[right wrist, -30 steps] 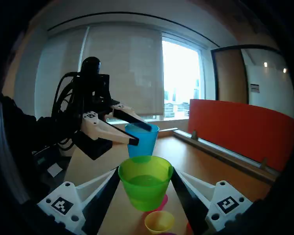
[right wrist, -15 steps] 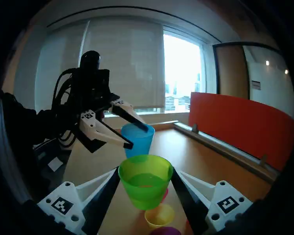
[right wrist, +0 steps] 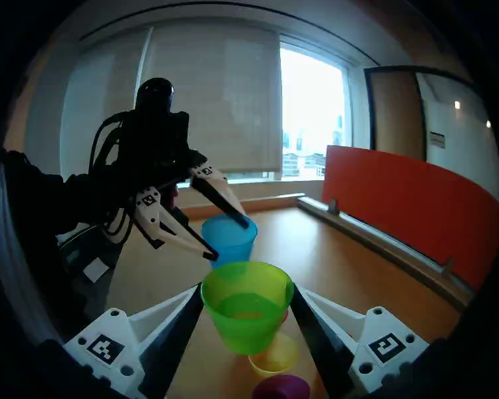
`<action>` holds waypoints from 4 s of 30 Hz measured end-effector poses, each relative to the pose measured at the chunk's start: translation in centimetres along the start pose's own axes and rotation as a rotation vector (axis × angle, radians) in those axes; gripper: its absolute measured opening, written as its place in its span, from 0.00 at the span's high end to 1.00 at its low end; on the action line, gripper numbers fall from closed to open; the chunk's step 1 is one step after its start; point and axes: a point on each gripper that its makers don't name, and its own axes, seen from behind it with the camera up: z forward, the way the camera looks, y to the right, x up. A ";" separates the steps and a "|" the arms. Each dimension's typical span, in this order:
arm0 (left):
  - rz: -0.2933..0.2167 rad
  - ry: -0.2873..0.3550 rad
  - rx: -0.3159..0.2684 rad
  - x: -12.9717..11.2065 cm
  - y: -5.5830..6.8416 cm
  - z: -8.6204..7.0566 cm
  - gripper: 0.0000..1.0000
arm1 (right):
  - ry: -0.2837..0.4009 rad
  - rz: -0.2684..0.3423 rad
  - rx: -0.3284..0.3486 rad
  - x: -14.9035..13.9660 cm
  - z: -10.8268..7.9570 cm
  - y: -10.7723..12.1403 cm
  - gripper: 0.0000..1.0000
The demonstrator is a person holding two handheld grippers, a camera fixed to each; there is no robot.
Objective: Pour water
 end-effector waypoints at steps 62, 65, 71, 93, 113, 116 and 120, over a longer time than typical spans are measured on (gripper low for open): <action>0.116 -0.339 -0.211 -11.9 6.3 3.3 0.10 | -0.212 -0.005 0.101 -8.4 2.1 -2.9 0.07; 0.118 -0.349 -0.215 -12.3 6.4 3.4 0.10 | -0.224 -0.008 0.109 -8.8 2.2 -3.1 0.07; 0.112 -0.363 -0.229 -12.9 6.7 3.5 0.10 | -0.247 -0.016 0.121 -9.7 2.4 -3.4 0.07; 0.116 -0.367 -0.246 -13.6 6.9 4.7 0.10 | -0.301 -0.020 0.147 -12.6 2.7 -3.9 0.07; 0.105 -0.366 -0.262 -13.9 7.1 5.4 0.10 | -0.331 -0.010 0.155 -14.7 3.1 -4.2 0.07; 0.104 -0.366 -0.264 -13.9 7.1 5.4 0.10 | -0.334 -0.009 0.156 -14.9 3.1 -4.3 0.07; 0.102 -0.366 -0.266 -14.2 7.1 5.4 0.10 | -0.341 -0.011 0.155 -15.4 3.1 -4.3 0.07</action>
